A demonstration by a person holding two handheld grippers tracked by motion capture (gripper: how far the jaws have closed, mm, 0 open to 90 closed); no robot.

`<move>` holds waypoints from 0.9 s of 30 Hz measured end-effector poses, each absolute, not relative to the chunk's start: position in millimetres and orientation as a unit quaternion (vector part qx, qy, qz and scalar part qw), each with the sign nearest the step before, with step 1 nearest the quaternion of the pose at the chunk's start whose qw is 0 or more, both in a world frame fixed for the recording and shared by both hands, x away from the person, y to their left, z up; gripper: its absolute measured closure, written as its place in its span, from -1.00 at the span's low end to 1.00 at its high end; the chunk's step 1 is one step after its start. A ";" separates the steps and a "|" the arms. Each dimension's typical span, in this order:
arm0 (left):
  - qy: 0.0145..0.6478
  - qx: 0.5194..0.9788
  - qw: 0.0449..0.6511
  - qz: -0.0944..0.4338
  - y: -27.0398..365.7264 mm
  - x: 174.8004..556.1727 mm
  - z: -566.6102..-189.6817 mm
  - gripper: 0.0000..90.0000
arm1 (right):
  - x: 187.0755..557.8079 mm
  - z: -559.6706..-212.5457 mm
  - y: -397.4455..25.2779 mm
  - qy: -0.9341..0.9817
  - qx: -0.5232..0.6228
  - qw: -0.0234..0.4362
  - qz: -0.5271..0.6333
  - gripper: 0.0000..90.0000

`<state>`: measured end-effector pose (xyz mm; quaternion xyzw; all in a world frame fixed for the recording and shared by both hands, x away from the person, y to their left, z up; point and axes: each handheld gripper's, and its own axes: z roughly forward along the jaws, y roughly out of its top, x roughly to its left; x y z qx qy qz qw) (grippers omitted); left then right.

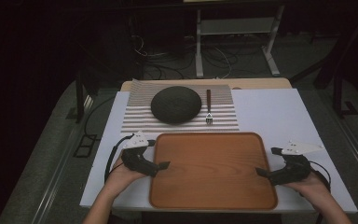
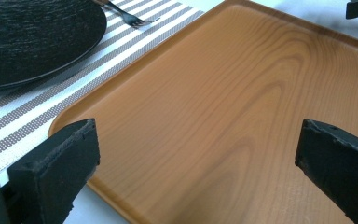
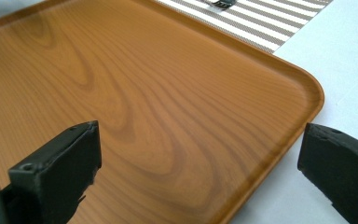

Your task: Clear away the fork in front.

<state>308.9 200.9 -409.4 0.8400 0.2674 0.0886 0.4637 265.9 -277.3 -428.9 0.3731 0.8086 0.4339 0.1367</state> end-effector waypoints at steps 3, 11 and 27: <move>0.267 0.842 0.461 0.089 200.0 309.3 -409.8 -1.00 | 266.5 -429.3 -278.9 0.806 0.379 0.136 0.435 -1.00; 0.269 0.840 0.463 0.090 202.6 306.7 -410.7 -1.00 | 271.3 -427.2 -277.9 0.800 0.387 0.132 0.439 -1.00; 0.264 0.843 0.462 0.080 200.3 308.3 -414.9 -1.00 | 288.5 -421.9 -268.0 0.793 0.401 0.137 0.437 -1.00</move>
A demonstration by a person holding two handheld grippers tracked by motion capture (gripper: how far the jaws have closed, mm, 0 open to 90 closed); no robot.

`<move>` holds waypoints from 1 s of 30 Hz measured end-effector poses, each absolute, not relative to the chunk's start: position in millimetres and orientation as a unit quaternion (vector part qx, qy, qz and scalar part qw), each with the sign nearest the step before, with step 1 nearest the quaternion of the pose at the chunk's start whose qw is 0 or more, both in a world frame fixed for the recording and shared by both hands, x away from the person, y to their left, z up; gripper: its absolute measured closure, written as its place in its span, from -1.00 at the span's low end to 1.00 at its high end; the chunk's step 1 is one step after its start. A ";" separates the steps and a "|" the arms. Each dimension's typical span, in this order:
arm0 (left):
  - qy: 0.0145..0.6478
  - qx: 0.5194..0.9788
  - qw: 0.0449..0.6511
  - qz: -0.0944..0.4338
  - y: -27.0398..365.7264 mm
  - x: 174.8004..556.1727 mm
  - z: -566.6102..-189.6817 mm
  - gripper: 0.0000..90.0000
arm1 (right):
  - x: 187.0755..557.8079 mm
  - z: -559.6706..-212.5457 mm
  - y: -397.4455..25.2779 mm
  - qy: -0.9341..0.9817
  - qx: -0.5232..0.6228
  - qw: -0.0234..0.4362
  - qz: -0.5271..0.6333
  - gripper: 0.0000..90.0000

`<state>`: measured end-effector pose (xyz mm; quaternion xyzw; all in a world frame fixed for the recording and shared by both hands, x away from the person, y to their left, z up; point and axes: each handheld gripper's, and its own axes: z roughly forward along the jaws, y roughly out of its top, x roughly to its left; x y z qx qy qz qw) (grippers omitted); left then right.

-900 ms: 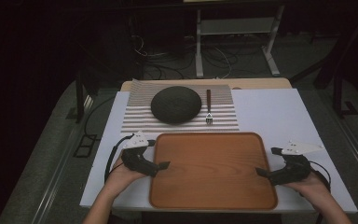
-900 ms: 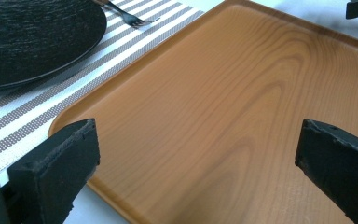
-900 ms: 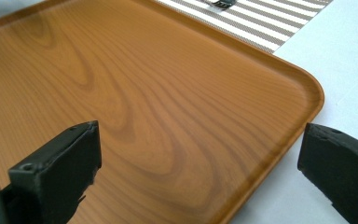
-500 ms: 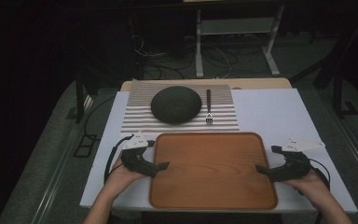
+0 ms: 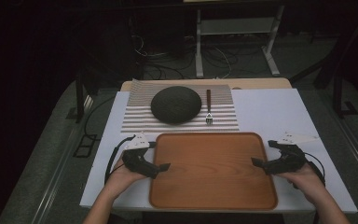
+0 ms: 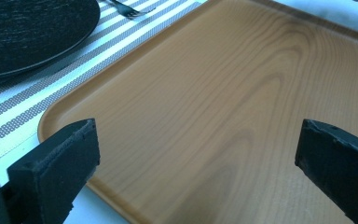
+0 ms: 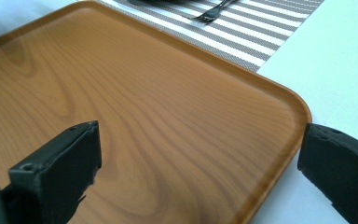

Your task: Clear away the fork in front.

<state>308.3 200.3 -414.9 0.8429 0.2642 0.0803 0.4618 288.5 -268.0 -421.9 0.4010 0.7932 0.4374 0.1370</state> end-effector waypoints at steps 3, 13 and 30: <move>0.265 0.841 0.463 0.083 200.6 308.0 -414.3 -1.00 | 291.3 -420.7 -264.7 0.797 0.395 0.138 0.436 -1.00; 0.271 0.836 0.470 0.084 202.6 307.9 -412.6 -1.00 | 301.8 -417.9 -252.8 0.805 0.385 0.130 0.431 -1.00; 0.266 0.840 0.466 0.084 197.3 307.4 -414.1 -1.00 | 322.7 -411.6 -248.5 0.797 0.401 0.127 0.434 -1.00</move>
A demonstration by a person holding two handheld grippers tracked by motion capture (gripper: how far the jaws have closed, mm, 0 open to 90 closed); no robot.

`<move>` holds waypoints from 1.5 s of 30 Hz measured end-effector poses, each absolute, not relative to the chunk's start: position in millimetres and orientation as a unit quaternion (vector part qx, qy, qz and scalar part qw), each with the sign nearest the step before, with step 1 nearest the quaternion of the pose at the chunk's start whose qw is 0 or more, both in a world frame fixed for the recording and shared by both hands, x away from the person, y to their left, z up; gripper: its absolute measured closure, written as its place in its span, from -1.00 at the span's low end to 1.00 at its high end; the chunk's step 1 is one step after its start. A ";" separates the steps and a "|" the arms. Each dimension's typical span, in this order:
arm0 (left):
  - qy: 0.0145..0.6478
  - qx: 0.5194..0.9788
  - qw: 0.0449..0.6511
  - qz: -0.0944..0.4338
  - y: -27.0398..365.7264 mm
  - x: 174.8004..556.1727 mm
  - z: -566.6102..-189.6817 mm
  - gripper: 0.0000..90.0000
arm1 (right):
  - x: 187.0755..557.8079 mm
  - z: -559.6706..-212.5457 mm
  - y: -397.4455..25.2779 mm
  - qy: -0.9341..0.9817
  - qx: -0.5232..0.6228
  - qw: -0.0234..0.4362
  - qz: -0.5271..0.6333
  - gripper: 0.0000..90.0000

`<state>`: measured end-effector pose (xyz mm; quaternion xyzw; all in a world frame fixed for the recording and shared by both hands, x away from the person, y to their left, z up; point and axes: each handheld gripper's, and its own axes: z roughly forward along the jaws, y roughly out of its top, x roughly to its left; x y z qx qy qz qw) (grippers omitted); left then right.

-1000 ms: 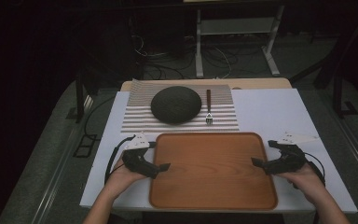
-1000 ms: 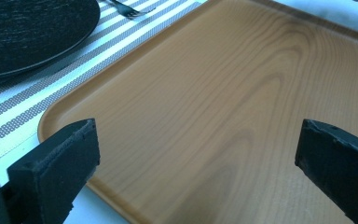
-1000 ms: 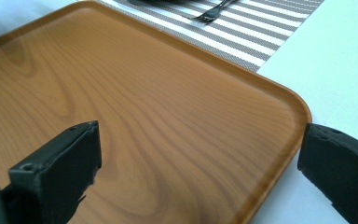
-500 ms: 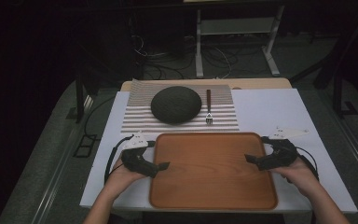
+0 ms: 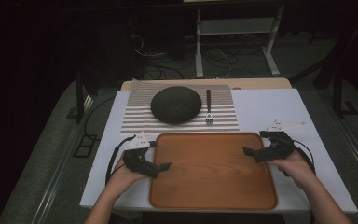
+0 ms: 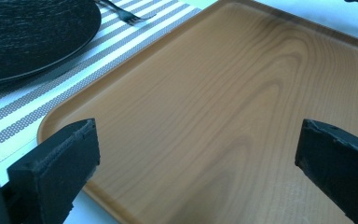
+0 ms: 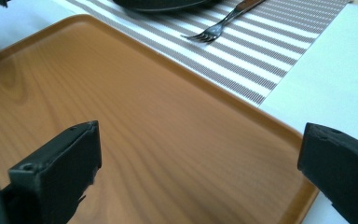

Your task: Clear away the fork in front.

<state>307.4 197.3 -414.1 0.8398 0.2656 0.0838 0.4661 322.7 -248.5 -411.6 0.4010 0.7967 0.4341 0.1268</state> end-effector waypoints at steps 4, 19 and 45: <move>0.265 0.839 0.468 0.084 197.5 307.6 -414.1 -1.00 | 327.0 -410.8 -247.7 0.798 0.400 0.128 0.432 -1.00; 0.265 0.837 0.471 0.086 196.9 308.3 -413.8 -1.00 | 343.5 -408.5 -240.8 0.800 0.400 0.133 0.426 -1.00; 0.267 0.836 0.471 0.090 195.1 308.8 -414.0 -1.00 | 386.1 -406.5 -225.5 0.800 0.412 0.129 0.417 -1.00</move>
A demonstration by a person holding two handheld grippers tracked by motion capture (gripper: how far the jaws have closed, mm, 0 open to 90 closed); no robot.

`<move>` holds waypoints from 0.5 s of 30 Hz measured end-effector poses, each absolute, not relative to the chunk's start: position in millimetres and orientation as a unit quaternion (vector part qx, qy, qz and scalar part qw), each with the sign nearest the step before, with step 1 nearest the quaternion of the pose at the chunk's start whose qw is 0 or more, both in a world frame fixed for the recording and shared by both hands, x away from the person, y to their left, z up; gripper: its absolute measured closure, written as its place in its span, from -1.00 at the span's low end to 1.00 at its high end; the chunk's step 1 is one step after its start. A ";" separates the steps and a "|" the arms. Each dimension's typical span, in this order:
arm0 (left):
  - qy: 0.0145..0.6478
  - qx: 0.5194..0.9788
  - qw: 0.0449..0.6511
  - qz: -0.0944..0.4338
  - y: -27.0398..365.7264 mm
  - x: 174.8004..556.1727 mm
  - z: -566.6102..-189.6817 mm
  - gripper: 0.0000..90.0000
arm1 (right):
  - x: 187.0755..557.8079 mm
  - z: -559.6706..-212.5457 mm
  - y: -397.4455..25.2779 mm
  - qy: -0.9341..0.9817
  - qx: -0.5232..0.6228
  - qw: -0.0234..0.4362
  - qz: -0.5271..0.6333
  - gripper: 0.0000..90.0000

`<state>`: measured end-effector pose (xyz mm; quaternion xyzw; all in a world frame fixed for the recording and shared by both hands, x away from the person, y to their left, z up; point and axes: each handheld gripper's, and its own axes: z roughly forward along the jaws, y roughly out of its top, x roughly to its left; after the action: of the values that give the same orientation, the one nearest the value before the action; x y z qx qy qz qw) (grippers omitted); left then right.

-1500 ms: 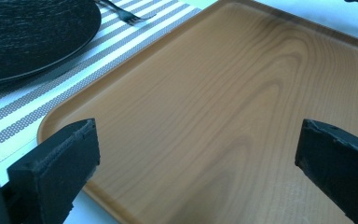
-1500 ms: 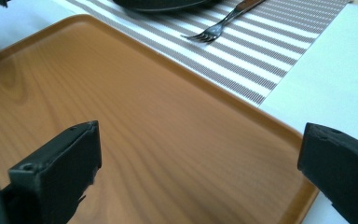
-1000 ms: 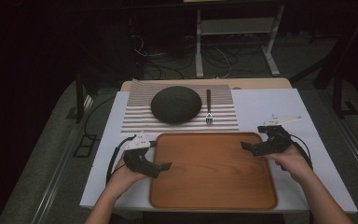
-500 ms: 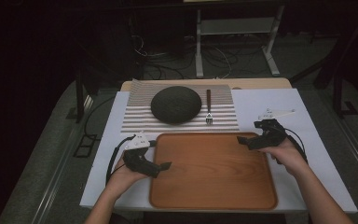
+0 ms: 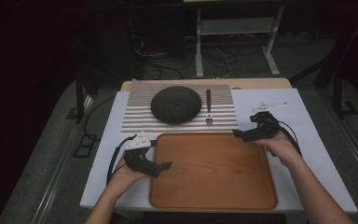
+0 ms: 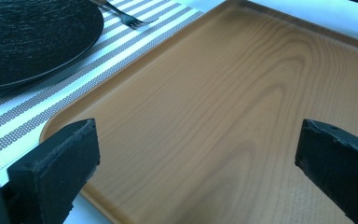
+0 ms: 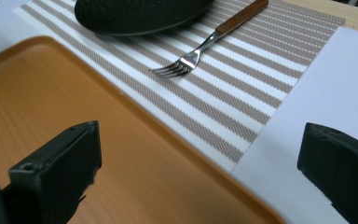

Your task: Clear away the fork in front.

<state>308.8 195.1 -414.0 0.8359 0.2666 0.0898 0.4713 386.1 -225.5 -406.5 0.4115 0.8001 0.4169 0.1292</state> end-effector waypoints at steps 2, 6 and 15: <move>0.266 0.837 0.470 0.088 194.8 309.6 -414.6 -1.00 | 390.4 -406.1 -223.2 0.801 0.411 0.130 0.415 -1.00; 0.263 0.838 0.470 0.091 193.8 308.5 -414.2 -1.00 | 398.3 -405.2 -219.5 0.799 0.415 0.130 0.416 -1.00; 0.262 0.839 0.467 0.092 192.7 308.2 -414.6 -1.00 | 412.1 -403.8 -209.4 0.804 0.417 0.132 0.403 -1.00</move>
<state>308.2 192.7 -414.6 0.8393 0.2618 0.0919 0.4675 412.1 -209.4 -403.8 0.4171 0.8041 0.4027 0.1318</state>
